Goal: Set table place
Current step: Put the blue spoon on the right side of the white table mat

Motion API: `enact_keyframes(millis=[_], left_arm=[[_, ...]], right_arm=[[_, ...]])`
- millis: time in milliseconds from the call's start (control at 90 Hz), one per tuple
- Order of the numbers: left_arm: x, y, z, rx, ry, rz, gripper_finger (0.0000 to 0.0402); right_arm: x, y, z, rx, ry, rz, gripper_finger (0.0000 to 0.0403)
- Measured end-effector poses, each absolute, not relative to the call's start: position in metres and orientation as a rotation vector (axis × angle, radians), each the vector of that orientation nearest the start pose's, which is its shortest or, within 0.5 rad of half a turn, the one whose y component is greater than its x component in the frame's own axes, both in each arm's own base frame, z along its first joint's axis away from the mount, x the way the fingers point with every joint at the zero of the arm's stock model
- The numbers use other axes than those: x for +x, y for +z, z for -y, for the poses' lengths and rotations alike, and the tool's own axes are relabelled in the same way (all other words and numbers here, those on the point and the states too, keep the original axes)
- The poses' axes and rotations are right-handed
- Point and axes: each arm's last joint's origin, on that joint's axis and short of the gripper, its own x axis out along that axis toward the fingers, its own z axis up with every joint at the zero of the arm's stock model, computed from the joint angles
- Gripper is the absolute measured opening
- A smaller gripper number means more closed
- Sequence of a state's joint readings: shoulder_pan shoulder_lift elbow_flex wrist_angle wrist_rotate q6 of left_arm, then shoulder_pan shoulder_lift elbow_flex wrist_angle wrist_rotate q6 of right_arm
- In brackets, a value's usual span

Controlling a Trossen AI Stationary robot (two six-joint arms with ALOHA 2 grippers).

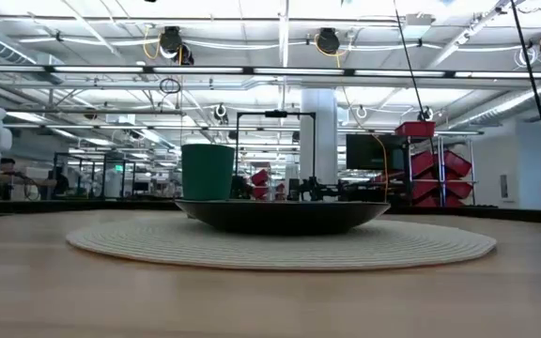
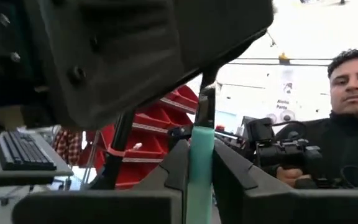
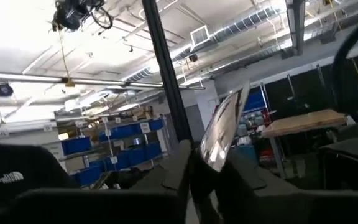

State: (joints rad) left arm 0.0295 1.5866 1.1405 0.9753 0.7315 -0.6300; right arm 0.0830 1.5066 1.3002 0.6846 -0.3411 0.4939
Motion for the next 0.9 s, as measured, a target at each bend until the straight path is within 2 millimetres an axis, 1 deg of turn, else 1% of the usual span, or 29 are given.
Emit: enact_keyframes(millis=[122, 211, 344, 444, 511, 622, 800, 844, 900], left_arm=[[0.347, 0.363, 0.009, -0.388, -0.809, 0.275, 0.0030], [0.345, 0.365, 0.009, -0.381, -0.812, 0.286, 0.0031], [0.339, 0.372, 0.009, -0.375, -0.807, 0.296, 0.0030], [0.329, 0.382, 0.006, -0.371, -0.756, 0.275, 0.0028], [0.321, 0.388, 0.003, -0.337, -0.708, 0.257, 0.0028], [0.306, 0.398, 0.000, -0.289, -0.618, 0.247, 0.0026], [0.291, 0.411, -0.002, -0.249, -0.490, 0.298, 0.0025], [0.288, 0.413, -0.003, -0.241, -0.428, 0.305, 0.0025], [0.284, 0.415, -0.006, -0.233, -0.309, 0.311, 0.0025]], right_arm=[[0.330, 0.426, -0.037, 0.462, 0.538, 0.356, 0.0153], [0.321, 0.433, -0.037, 0.468, 0.568, 0.349, 0.0194], [0.302, 0.445, -0.042, 0.410, 0.592, 0.340, 0.0233], [0.281, 0.454, -0.046, 0.361, 0.567, 0.306, 0.0241], [0.269, 0.458, -0.048, 0.349, 0.513, 0.281, 0.0242], [0.253, 0.462, -0.050, 0.314, 0.418, 0.261, 0.0242], [0.239, 0.464, -0.046, 0.287, 0.224, 0.238, 0.0242], [0.238, 0.463, -0.045, 0.281, 0.172, 0.227, 0.0242], [0.237, 0.461, -0.045, 0.272, 0.097, 0.216, 0.0242]])
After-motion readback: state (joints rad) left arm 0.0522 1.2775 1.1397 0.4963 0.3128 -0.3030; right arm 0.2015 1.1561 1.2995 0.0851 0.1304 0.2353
